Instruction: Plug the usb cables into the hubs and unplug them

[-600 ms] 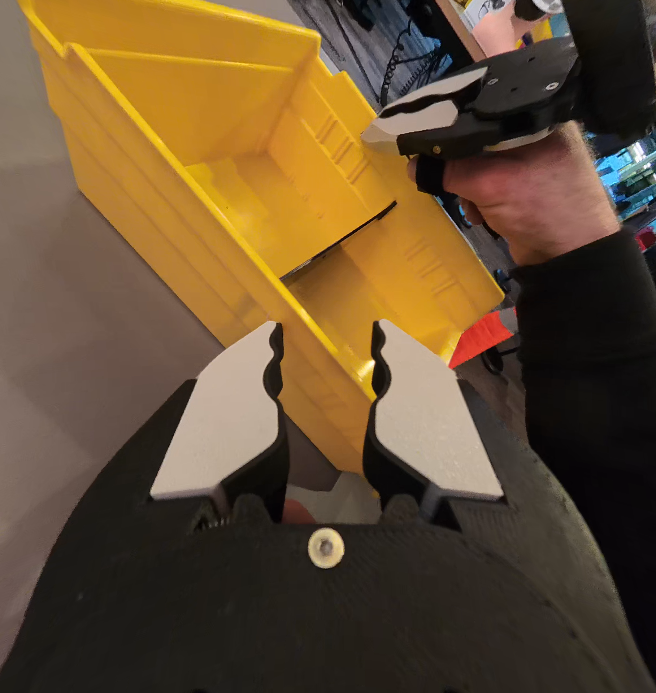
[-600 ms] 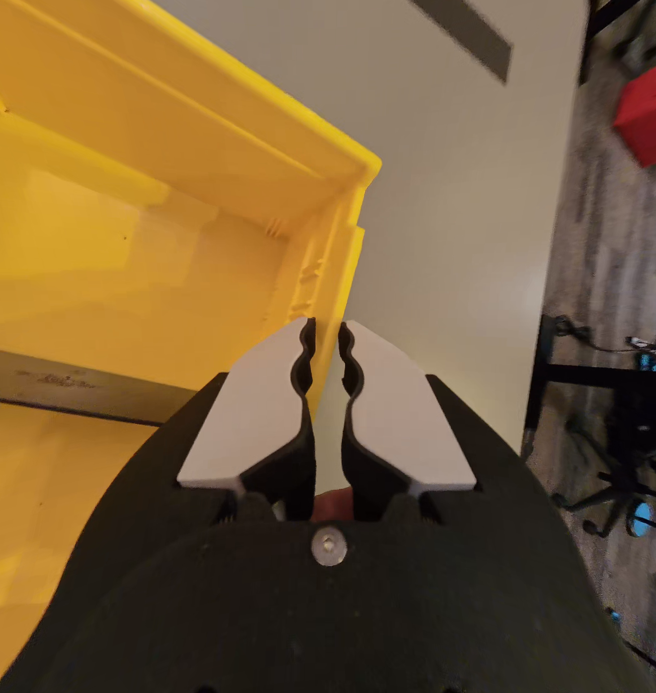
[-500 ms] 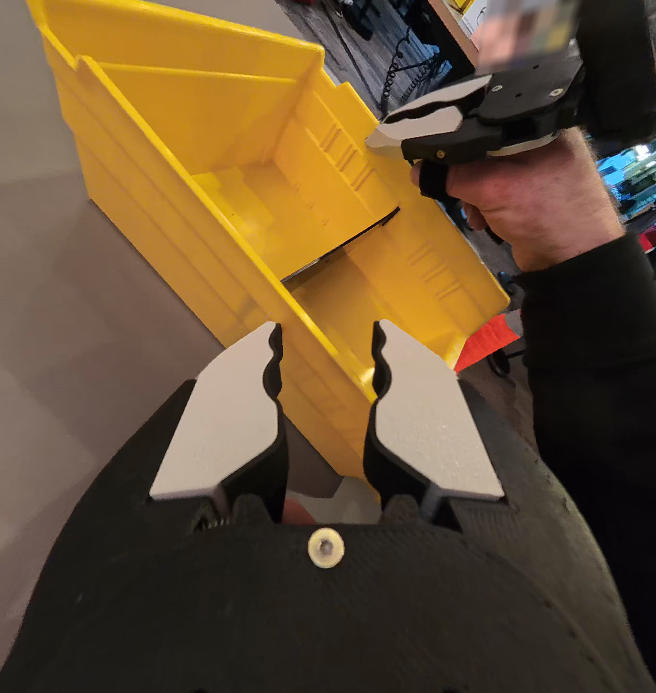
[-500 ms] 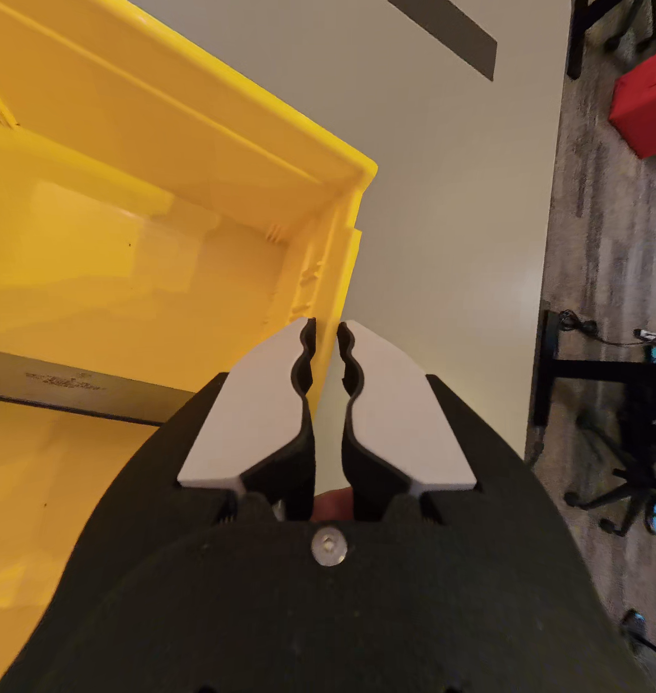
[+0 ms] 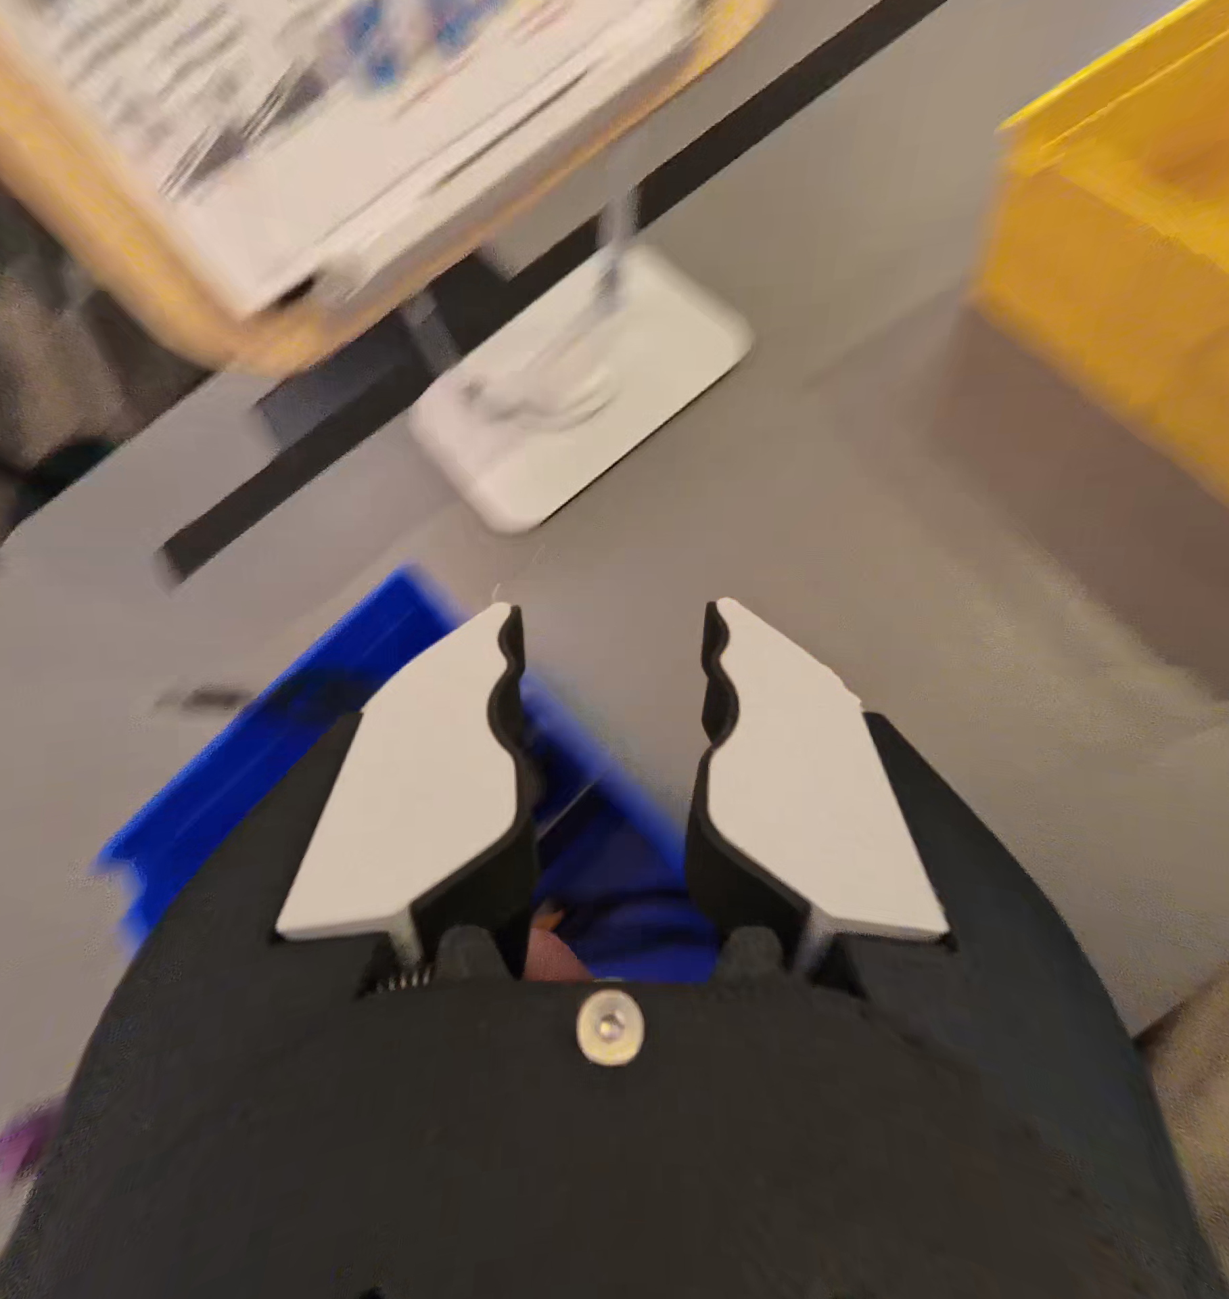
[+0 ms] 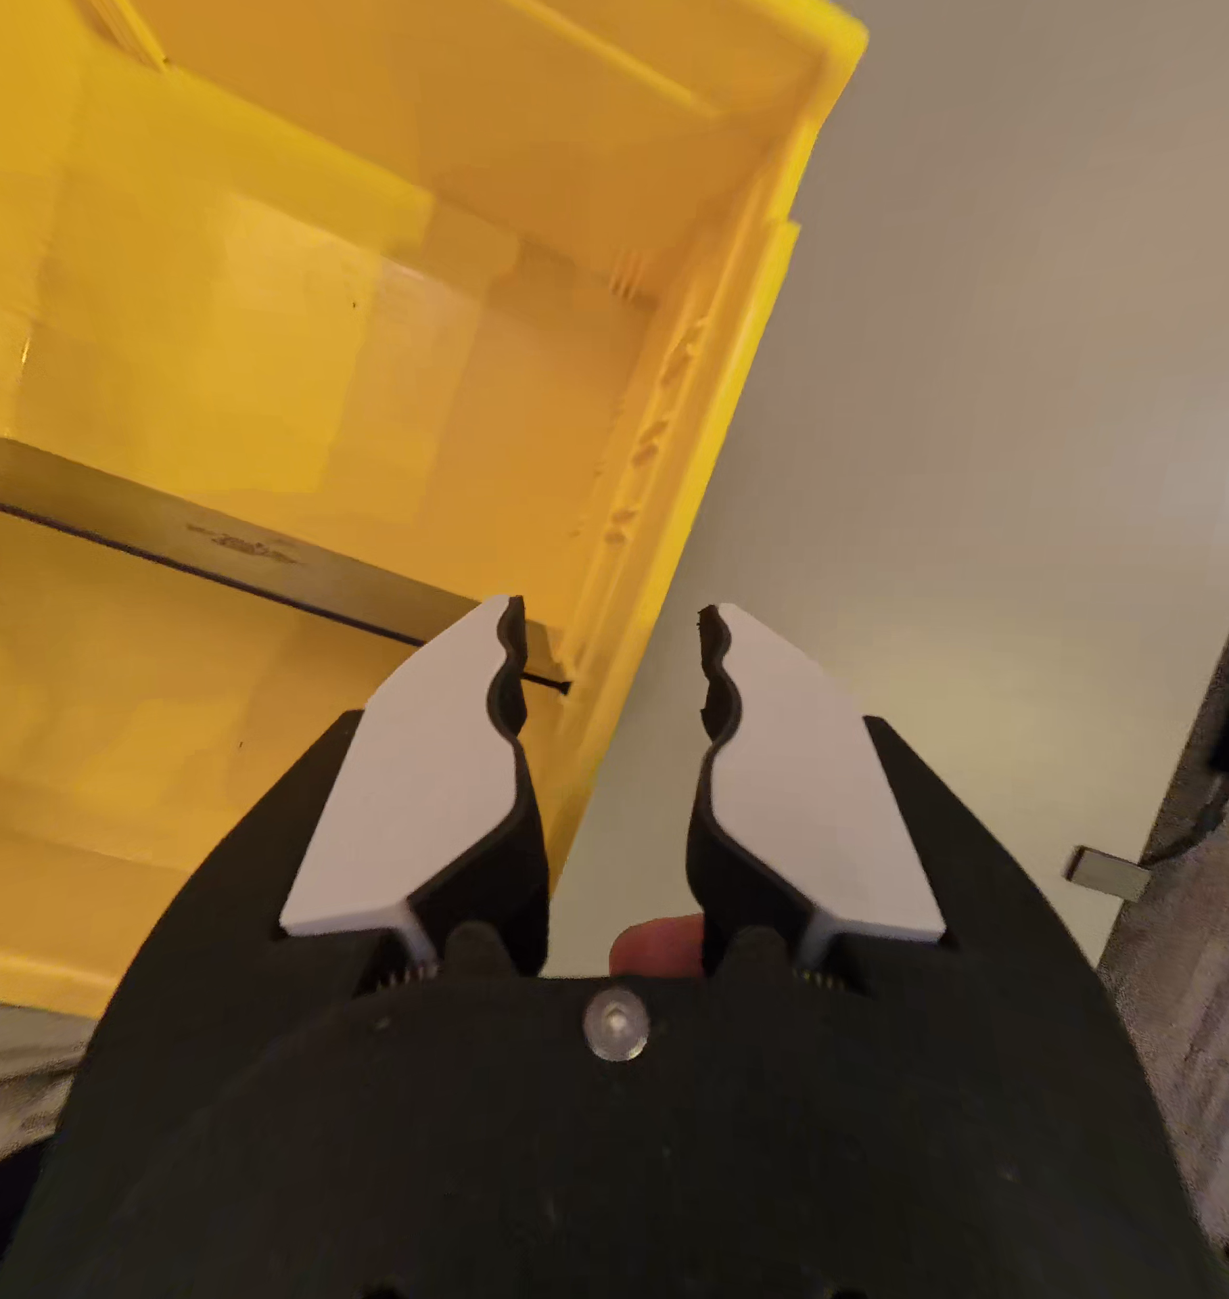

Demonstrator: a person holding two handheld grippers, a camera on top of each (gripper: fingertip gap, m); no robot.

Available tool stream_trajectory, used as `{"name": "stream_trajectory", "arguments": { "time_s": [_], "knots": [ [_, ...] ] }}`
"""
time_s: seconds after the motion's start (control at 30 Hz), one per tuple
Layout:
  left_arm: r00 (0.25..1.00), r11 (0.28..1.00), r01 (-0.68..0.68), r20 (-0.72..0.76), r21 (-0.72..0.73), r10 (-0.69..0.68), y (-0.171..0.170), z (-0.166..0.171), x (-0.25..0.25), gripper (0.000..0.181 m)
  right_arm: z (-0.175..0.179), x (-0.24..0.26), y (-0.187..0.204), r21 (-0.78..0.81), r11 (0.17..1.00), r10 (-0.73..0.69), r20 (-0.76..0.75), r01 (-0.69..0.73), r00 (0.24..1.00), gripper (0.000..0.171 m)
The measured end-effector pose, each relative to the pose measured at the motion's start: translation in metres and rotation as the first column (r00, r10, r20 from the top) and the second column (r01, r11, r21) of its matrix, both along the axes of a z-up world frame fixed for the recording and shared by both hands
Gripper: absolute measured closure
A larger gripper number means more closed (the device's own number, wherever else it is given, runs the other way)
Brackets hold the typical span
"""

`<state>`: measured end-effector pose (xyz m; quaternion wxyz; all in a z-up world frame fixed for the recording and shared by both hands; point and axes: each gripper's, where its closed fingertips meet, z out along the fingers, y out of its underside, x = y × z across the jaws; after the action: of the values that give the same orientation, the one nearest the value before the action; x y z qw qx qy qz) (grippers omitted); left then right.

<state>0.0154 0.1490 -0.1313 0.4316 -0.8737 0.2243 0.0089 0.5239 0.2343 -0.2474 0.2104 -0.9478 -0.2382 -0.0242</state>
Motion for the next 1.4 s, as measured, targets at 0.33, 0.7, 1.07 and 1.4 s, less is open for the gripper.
{"name": "stream_trajectory", "arguments": {
  "time_s": [0.33,0.7,1.07,1.4],
  "knots": [
    [0.912,0.868,-0.408,-0.18,-0.284,0.369,-0.105,-0.095,-0.214,0.125,-0.007,-0.011,-0.006,-0.033,0.999,0.028,-0.027,-0.029,0.999,0.132],
    [0.908,0.854,-0.412,-0.064,-0.318,0.414,-0.114,-0.126,-0.243,0.172,-0.009,0.004,0.017,0.08,0.997,-0.003,0.045,-0.001,0.999,0.156],
    [0.893,0.839,-0.443,-0.067,-0.315,0.446,-0.136,-0.126,-0.283,0.172,-0.009,0.021,0.02,0.083,0.993,-0.083,0.022,0.081,0.996,0.158],
    [0.889,0.88,-0.458,-0.094,-0.124,0.449,-0.123,-0.091,-0.289,0.135,0.03,0.024,0.027,0.228,0.972,-0.072,0.042,0.061,0.997,0.137]
  ]
}}
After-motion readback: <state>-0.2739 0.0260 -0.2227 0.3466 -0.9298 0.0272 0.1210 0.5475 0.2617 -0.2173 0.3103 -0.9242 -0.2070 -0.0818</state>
